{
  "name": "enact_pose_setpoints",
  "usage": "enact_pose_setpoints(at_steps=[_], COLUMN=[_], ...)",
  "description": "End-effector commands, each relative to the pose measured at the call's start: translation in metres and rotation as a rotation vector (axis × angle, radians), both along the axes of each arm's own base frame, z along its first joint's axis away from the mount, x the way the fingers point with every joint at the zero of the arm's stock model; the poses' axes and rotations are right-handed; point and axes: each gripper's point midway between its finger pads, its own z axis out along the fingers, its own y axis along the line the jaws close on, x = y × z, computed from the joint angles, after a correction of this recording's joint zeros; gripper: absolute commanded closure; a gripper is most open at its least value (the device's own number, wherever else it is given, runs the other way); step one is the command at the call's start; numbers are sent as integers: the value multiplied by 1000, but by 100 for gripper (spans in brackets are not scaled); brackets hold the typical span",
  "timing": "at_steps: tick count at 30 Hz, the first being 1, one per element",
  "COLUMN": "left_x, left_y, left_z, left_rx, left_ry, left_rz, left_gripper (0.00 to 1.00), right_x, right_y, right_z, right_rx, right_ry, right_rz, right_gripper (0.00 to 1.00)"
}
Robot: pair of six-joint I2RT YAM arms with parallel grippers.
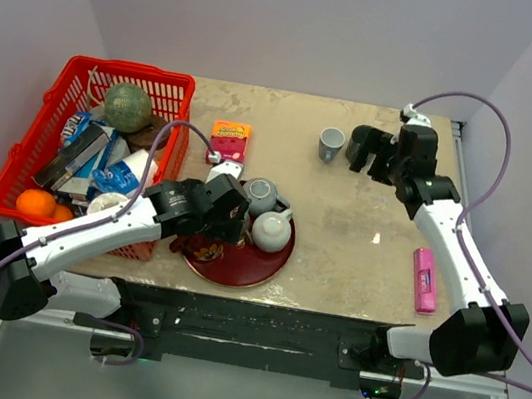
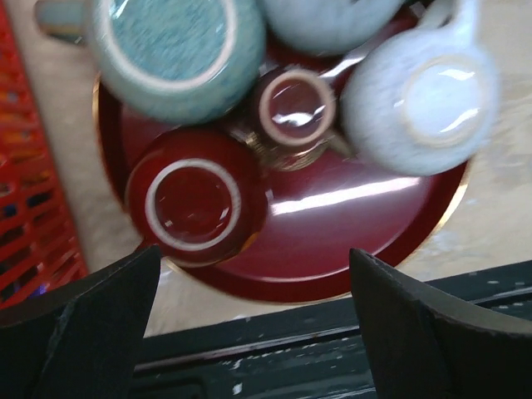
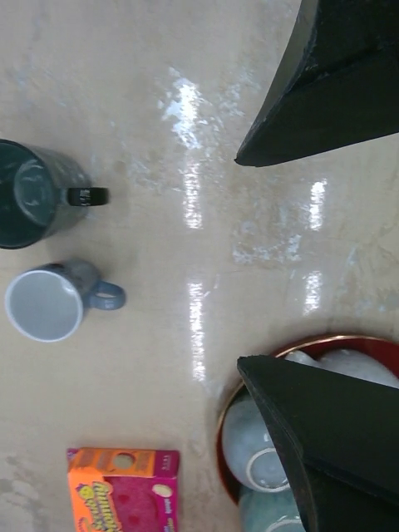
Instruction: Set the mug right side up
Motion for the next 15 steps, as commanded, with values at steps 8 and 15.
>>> enact_pose_setpoints(at_steps=[8,15], left_x=[-12,-1], left_y=[53,49], left_z=[-32,-47], left_rx=[225,222], left_ry=[32,76], left_rz=[34,-19], left_gripper=[1,1], right_x=[-43,-45], right_y=[8,7], right_z=[-41,-34], right_rx=[68,70], right_ry=[123,117], right_rz=[45,46], right_gripper=[2,3])
